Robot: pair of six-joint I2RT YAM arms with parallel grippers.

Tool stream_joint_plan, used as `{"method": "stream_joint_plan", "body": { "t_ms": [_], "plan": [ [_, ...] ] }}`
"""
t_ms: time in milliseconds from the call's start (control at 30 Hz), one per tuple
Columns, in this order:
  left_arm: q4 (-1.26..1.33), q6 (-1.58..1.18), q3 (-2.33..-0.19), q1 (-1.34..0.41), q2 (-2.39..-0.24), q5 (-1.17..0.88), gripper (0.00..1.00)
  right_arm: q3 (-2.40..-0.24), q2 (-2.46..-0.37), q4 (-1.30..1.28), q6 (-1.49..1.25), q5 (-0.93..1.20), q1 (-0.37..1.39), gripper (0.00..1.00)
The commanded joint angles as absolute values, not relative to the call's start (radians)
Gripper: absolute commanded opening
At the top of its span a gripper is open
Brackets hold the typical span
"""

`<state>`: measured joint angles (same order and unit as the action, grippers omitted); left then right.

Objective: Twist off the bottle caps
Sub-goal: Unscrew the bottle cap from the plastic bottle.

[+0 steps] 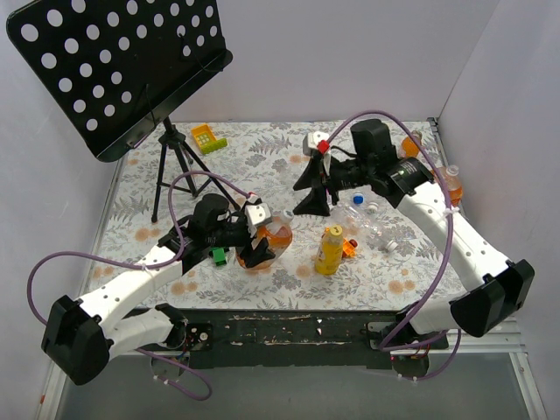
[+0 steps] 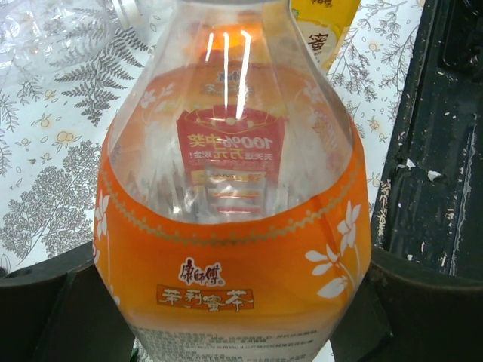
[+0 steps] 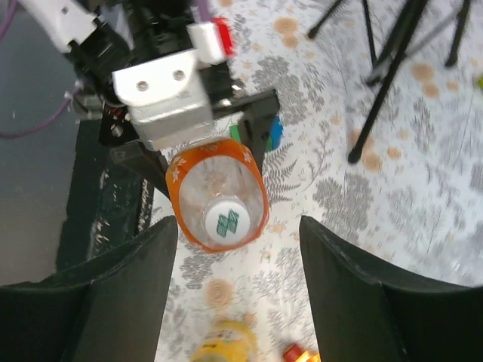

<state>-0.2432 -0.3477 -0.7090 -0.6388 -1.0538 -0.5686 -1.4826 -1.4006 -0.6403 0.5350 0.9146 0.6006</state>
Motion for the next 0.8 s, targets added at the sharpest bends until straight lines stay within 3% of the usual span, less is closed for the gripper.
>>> {"method": "stream_joint_plan", "body": {
  "t_ms": [0,400,600,767],
  "plan": [
    [-0.183,-0.396,-0.744,-0.643,-1.008,-0.538,0.0,-1.398,-1.347,-0.39,0.008,0.786,0.555,0.7],
    [-0.183,-0.4,-0.815,-0.672,-1.088,-0.515,0.0,-1.42,-1.451,-0.523,-0.017,0.756,0.609,0.66],
    [-0.179,-0.4,-0.81,-0.675,-1.088,-0.503,0.0,-1.443,-1.462,-0.554,0.032,0.71,0.63,0.56],
    [-0.179,-0.4,-0.804,-0.675,-1.085,-0.491,0.0,-1.462,-1.46,-0.571,0.058,0.7,0.63,0.54]
  ]
}}
